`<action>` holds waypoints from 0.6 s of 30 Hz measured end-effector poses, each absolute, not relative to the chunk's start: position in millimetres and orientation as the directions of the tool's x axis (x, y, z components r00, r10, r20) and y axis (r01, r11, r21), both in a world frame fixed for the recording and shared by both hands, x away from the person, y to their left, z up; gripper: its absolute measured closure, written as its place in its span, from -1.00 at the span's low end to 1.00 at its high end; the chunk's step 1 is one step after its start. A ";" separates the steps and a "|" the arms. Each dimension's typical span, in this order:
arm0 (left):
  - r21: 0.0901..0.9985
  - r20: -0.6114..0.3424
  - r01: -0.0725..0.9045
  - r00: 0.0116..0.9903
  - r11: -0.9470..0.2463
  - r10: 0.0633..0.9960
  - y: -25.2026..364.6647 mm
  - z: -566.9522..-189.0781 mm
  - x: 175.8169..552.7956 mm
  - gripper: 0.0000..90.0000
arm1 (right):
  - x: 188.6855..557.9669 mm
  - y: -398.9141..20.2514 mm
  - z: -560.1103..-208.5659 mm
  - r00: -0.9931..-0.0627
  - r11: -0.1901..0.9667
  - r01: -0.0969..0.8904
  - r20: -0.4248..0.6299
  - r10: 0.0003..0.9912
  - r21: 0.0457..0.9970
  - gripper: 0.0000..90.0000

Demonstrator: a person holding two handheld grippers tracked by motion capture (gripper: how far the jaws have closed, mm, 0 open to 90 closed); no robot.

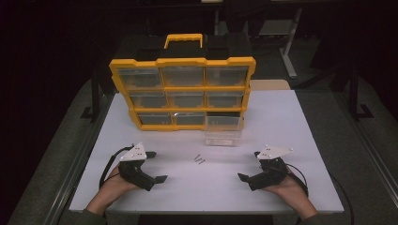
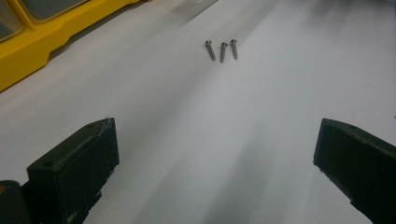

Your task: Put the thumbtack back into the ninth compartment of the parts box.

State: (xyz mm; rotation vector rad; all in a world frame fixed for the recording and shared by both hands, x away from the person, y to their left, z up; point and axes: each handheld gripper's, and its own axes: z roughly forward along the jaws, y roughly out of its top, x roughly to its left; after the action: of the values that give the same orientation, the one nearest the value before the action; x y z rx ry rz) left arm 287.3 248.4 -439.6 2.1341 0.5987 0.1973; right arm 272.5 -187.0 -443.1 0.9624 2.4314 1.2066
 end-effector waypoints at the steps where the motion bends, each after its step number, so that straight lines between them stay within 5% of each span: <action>1: 0.799 -0.076 0.344 0.872 -0.493 0.484 248.3 -439.6 287.3 -1.00 | 272.5 -187.0 -443.1 -0.746 0.435 0.446 0.057 0.663 0.782 -1.00; 18: 0.787 -0.078 0.346 0.876 -0.510 0.475 241.9 -439.5 293.5 -1.00 | 273.6 -185.8 -442.9 -0.749 0.432 0.447 0.063 0.660 0.783 -1.00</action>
State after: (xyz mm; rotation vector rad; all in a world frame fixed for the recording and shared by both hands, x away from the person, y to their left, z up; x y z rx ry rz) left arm 293.5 241.9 -439.5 2.1556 0.5908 0.1846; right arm 273.6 -185.8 -442.9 0.9628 2.4344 1.2156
